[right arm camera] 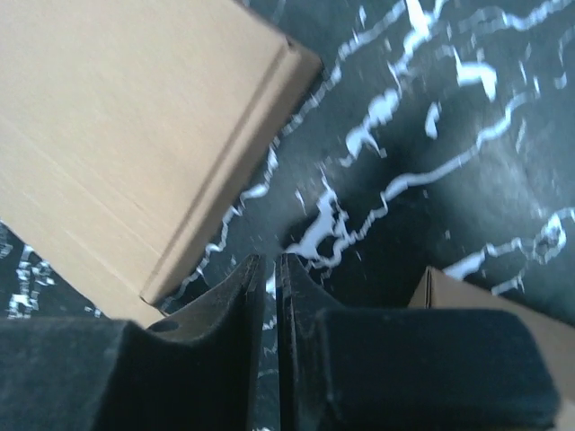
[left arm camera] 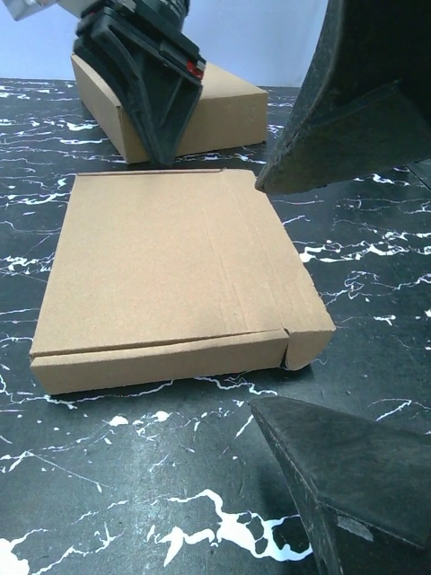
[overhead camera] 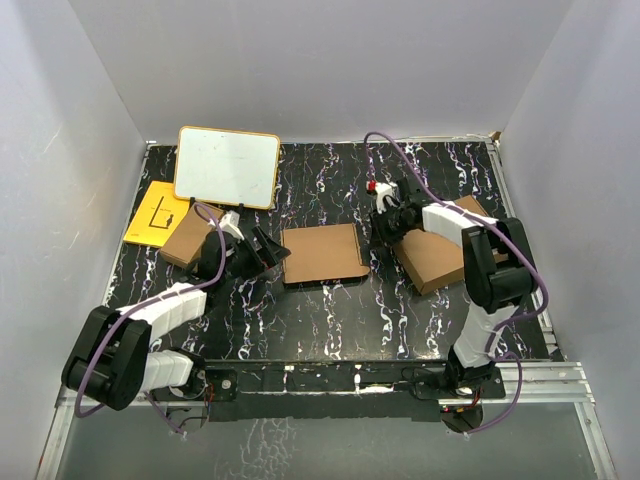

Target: Fold the paper box

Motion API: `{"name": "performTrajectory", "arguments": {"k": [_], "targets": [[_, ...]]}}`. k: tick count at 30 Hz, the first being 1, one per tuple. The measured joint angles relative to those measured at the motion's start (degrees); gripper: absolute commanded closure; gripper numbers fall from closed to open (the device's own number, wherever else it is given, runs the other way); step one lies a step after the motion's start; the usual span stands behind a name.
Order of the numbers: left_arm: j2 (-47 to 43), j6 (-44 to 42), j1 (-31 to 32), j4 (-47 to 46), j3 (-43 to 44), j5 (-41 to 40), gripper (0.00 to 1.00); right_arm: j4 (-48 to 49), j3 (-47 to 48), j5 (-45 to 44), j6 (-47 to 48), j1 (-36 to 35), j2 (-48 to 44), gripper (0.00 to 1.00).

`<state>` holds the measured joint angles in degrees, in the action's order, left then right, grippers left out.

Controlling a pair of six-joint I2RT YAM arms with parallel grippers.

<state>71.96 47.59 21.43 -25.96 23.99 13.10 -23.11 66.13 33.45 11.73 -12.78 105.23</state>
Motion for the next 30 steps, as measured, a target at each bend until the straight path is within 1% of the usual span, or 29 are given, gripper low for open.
{"name": "performTrajectory", "arguments": {"k": [4,7,9,10,13,16,18,20,22,24,28,30], "targets": [[-0.79,-0.61,-0.13,0.92,0.0,-0.2,0.09,-2.03,-4.09,-7.21,2.71,0.17,-4.07,0.85],[-0.81,-0.98,-0.33,1.31,0.0,-0.24,0.09,-2.43,-6.4,-11.78,4.35,1.51,-7.76,0.84],[-0.81,-1.11,-0.33,1.4,0.0,-0.24,0.09,-2.58,-7.13,-12.83,5.11,3.04,-9.44,0.8],[-0.81,-1.11,-0.33,1.4,0.0,-0.22,0.08,-2.73,-7.15,-12.66,5.57,3.8,-10.01,0.75],[-0.79,-1.14,-0.33,1.33,0.0,-0.07,0.08,-2.95,-7.04,-9.84,6.67,5.22,-11.1,0.58],[-0.37,-1.29,-0.33,0.85,0.0,0.13,0.08,-3.8,-5.51,-4.46,7.19,4.37,-11.04,0.52],[0.31,-1.55,-0.33,0.61,0.0,0.42,0.08,-4.33,-2.91,-0.28,6.75,3.52,-10.03,0.52],[1.05,-1.75,-0.35,0.48,0.0,0.81,0.07,-4.57,1.18,3.65,5.9,2.78,-7.1,0.52],[1.75,-1.99,-0.44,0.33,0.0,1.29,0.07,-4.33,5.9,7.37,4.55,2.27,-2.36,0.52],[1.88,-2.12,-0.72,0.28,0.0,1.68,0.06,-4.0,8.68,9.81,3.32,2.23,2.23,0.52],[1.97,-2.23,-1.46,-0.87,0.0,2.73,0.04,-5.6,9.22,13.16,0.55,2.29,9.62,0.54],[2.4,-2.19,-1.64,-1.33,0.0,3.1,0.03,-6.14,9.44,14.58,-0.33,2.32,10.49,0.57]]}}
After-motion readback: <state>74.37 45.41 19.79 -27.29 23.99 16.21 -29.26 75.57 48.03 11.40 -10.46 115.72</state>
